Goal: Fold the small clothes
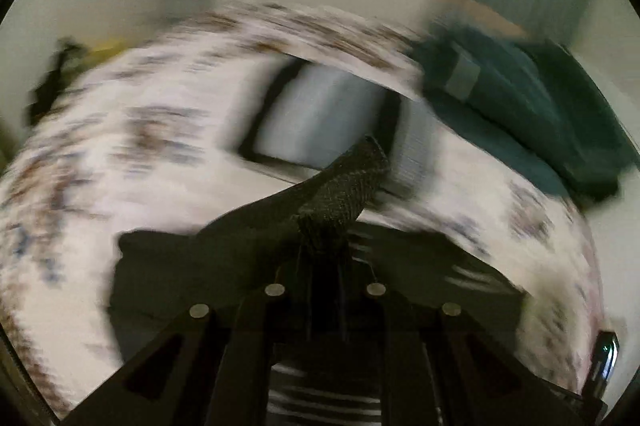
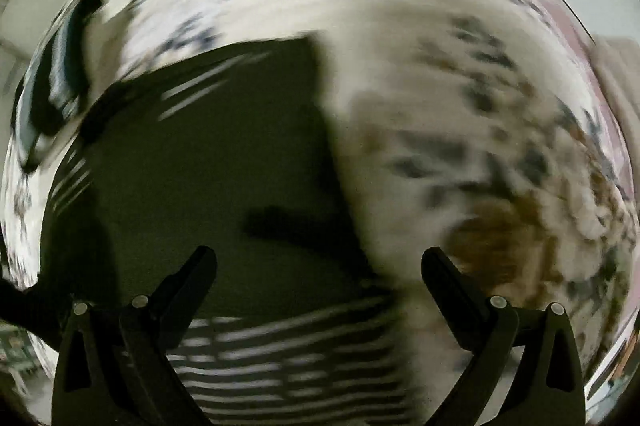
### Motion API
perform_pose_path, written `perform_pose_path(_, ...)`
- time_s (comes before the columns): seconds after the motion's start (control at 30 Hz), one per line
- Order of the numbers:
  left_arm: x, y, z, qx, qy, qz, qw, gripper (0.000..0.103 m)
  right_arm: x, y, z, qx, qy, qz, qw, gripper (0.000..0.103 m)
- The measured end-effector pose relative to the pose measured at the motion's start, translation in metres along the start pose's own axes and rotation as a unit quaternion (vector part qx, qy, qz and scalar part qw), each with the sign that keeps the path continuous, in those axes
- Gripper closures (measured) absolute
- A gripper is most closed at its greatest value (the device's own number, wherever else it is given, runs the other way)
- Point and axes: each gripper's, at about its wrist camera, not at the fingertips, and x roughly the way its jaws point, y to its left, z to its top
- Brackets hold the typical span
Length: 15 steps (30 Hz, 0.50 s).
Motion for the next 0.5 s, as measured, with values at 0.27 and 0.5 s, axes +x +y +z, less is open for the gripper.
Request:
perform_pose_path(0.27, 0.092, -0.206, -0.079, 0.116, 0.118, -0.102, 0.9809, 0.095, 0.005, -0.142, 0.003, 0.082, 0.03, 0.0, 0.996, 0.0)
perform_pose_path(0.5, 0.097, -0.227, -0.117, 0.157, 0.139, -0.066, 0.9755, 0.055, 0.008, -0.178, 0.008, 0.075, 0.078, 0.097, 0.989, 0.0)
